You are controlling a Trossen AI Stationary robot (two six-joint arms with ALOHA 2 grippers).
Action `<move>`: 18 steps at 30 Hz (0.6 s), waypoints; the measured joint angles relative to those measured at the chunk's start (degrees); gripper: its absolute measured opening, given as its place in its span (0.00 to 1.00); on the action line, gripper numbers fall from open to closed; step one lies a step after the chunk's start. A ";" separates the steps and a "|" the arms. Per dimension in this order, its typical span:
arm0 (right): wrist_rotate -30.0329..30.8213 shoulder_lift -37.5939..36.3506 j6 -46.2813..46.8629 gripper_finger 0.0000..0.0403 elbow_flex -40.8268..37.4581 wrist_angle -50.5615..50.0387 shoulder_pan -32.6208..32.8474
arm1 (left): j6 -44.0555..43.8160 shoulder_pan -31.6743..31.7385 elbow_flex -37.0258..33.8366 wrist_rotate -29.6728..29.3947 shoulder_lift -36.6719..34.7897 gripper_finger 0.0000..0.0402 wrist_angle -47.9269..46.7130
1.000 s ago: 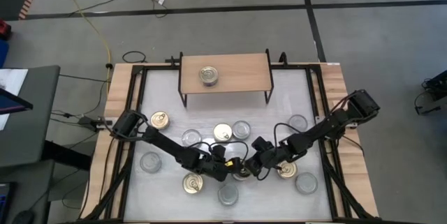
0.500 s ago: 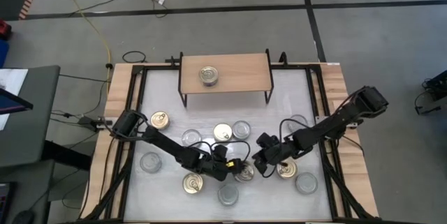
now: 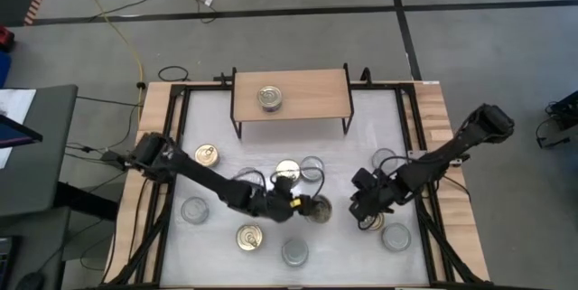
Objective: Stack canned seafood by type on shelf
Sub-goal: Stack the blue pink tuna can on top of the other blue pink tuna can on the shelf
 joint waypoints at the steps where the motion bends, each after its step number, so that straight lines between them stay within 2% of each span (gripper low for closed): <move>1: 0.58 0.02 0.34 0.20 0.00 0.11 0.48 | 1.52 0.73 0.00 -0.06 -1.65 0.47 -0.93; 6: 2.89 0.02 1.75 0.20 0.00 0.22 1.88 | 8.98 6.32 0.07 -0.29 -10.88 0.47 -6.73; 11: 2.98 0.02 1.92 0.20 0.00 0.38 1.85 | 16.60 14.75 0.07 0.61 -20.47 0.47 -11.29; 18: 4.75 0.02 1.89 0.20 0.04 0.61 0.23 | 25.97 30.09 0.09 8.65 -29.58 0.47 -13.12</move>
